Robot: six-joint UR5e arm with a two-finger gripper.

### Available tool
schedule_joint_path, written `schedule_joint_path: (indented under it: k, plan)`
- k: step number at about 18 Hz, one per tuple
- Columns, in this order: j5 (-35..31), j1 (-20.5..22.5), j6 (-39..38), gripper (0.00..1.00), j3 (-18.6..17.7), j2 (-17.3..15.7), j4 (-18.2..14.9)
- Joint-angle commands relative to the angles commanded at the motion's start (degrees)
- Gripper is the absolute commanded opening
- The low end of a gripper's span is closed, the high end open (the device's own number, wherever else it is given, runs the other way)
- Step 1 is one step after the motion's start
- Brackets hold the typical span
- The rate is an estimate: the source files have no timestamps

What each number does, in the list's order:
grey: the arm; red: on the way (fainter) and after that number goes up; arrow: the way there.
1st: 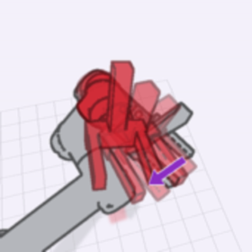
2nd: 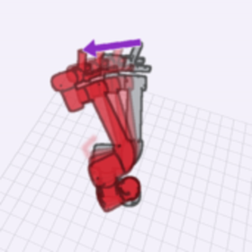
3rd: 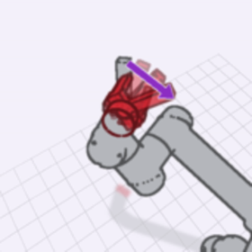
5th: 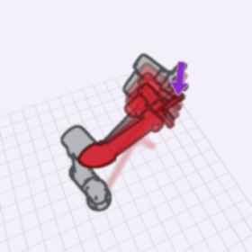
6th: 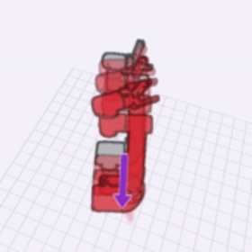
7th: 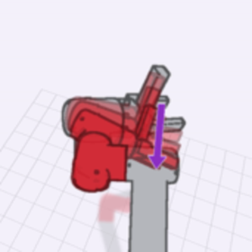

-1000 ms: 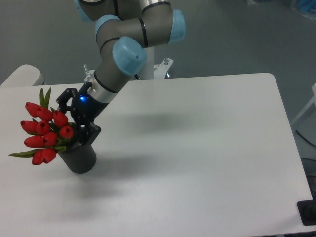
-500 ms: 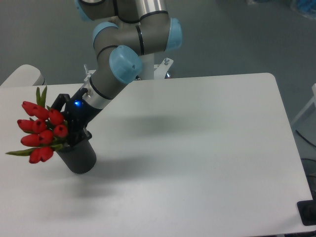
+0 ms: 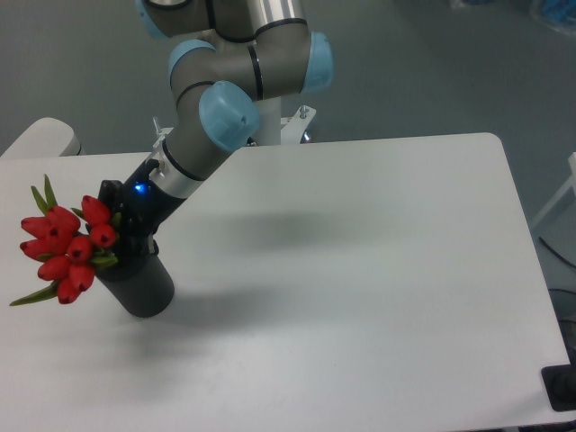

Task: Pick up the flowers from the vase
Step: 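Close the gripper on the tulip stems, then lift the gripped tulips up out of the black vase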

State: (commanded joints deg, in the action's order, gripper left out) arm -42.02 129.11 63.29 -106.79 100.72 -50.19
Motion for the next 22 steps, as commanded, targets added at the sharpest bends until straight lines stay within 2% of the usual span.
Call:
schedule_joint_path:
  k: [9, 22]
  plan:
    - [4.39, 1.76, -9.4, 0.09, 2.72, -1.85, -0.09]
    - [15.73, 9.49, -15.64, 0.1, 5.8, -4.31, -0.09]
